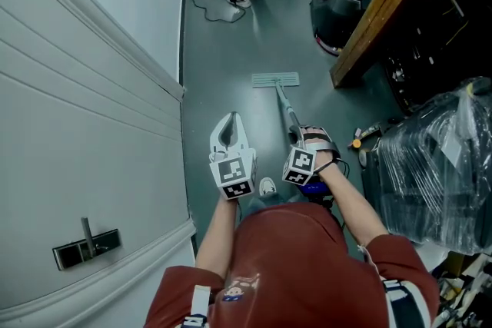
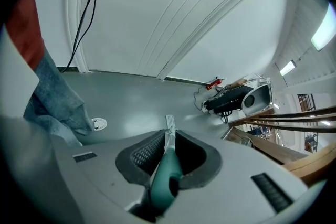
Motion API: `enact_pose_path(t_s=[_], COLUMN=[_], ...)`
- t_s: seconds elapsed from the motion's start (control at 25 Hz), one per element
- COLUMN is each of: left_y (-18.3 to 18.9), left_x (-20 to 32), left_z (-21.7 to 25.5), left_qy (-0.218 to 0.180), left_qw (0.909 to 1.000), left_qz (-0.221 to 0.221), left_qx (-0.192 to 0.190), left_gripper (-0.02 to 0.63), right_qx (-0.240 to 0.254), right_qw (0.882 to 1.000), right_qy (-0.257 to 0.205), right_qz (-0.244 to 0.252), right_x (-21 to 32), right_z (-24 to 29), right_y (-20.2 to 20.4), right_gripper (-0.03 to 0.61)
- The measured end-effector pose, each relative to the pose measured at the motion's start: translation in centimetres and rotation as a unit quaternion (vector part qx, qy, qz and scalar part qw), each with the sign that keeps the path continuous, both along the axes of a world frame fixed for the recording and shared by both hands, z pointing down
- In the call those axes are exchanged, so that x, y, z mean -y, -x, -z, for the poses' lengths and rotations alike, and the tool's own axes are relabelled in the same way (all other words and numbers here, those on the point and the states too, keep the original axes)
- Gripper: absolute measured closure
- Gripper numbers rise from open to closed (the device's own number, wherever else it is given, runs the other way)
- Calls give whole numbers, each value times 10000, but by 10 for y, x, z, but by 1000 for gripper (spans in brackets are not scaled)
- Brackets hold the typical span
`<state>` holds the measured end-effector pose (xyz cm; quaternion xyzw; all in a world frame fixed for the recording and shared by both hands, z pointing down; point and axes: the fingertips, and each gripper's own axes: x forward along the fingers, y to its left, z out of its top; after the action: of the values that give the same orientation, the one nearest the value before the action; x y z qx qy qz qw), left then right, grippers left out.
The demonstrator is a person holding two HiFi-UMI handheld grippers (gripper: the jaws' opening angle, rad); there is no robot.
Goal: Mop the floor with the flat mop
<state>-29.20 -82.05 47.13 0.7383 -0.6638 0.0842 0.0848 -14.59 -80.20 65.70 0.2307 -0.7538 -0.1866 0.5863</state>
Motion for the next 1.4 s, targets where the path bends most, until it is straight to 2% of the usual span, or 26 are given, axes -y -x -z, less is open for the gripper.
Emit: enact_pose_path(t_s=[0.44,0.8,1.12,1.4], left_y=[-14,-35,-71,-116], left_x=[-13,-51,-115,-198], left_z=[-2,0,-2,-6], left_qy=[18,48,72,96], left_qw=[10000,10000,9999,9996], left_qz=[-93,35,103,188], left_qx=[-15,40,70,165], left_gripper=[598,598,598,598], right_qx=[-11,4,52,56], right_qw=[9999,9997,9994,9990], right_qy=[93,187,237,269], right_qz=[35,125,238,362], right_x=[-18,-51,-115,-194], right_z=[-6,-4,-2,-3], right_y=[-11,-32,-63,-106], right_gripper=[506,506,506,506])
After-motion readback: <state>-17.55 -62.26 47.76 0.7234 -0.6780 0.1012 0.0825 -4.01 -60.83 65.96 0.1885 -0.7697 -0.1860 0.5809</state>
